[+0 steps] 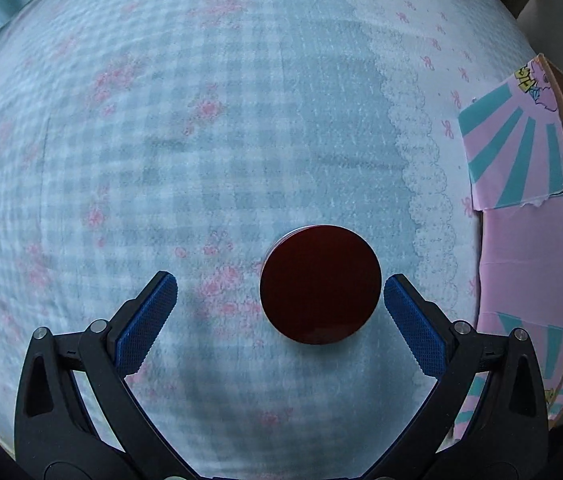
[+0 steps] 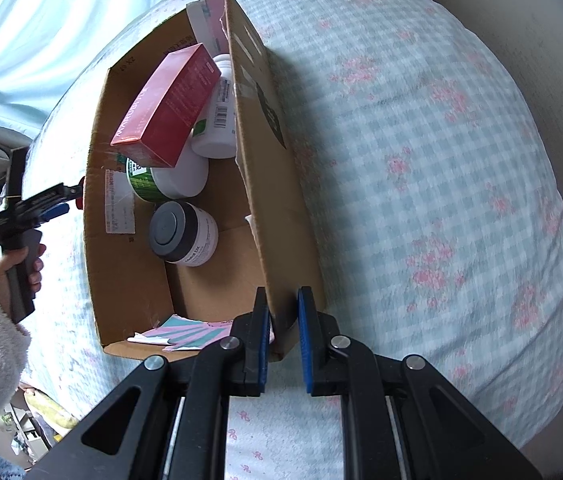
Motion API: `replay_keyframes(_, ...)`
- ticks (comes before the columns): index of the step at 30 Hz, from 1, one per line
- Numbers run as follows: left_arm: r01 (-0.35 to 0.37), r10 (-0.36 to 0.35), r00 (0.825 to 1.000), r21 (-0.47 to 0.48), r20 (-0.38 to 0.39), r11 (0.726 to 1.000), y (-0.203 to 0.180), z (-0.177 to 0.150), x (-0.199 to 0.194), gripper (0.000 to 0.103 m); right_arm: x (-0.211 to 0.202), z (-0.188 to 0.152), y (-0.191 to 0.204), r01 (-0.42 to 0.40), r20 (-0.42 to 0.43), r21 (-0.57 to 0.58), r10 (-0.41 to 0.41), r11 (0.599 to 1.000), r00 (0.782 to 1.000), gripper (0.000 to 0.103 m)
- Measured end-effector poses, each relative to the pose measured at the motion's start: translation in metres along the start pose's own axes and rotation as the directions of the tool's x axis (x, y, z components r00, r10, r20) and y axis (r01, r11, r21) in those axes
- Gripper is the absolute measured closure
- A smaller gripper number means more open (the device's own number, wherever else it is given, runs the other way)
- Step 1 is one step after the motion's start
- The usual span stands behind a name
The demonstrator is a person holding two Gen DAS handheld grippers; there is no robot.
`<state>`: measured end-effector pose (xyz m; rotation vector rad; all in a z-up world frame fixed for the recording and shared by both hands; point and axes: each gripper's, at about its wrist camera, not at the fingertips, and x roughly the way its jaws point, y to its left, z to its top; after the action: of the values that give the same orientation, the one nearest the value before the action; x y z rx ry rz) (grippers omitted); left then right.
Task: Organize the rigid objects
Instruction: 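Move the left tool back and grasp the red-lidded silver tin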
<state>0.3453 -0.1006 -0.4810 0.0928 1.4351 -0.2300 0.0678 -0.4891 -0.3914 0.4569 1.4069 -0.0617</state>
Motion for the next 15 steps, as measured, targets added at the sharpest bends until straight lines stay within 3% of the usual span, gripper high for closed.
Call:
replay_keyframes(4, -0.009, 0.008, 1.000, 0.024, 0.015, 1.000, -0.003, 0.000, 0.009, 0.008, 0.000, 0.001, 0.001, 0.005, -0.012, -0.008, -0.005, 1.000, 1.000, 0.091)
replay_keyframes(6, -0.015, 0.014, 1.000, 0.026, 0.009, 1.000, -0.007, 0.001, 0.014, 0.020, 0.001, 0.002, 0.001, 0.008, -0.017, -0.010, -0.008, 1.000, 1.000, 0.091)
replay_keyframes(10, -0.004, 0.003, 0.999, 0.031, 0.033, 0.999, -0.009, 0.002, 0.021, 0.033, 0.001, 0.002, 0.000, 0.009, -0.018, -0.008, -0.009, 1.000, 1.000, 0.091)
replay_keyframes(12, 0.014, -0.016, 0.999, 0.046, 0.050, 0.999, -0.019, 0.001, 0.020, 0.052, 0.002, 0.002, 0.000, 0.009, -0.018, -0.005, -0.009, 1.000, 1.000, 0.091)
replay_keyframes(15, 0.000, -0.004, 0.998, 0.067, 0.057, 0.998, -0.025, 0.001, 0.020, 0.052, 0.002, 0.001, 0.001, 0.011, -0.018, -0.005, -0.011, 1.000, 1.000, 0.091)
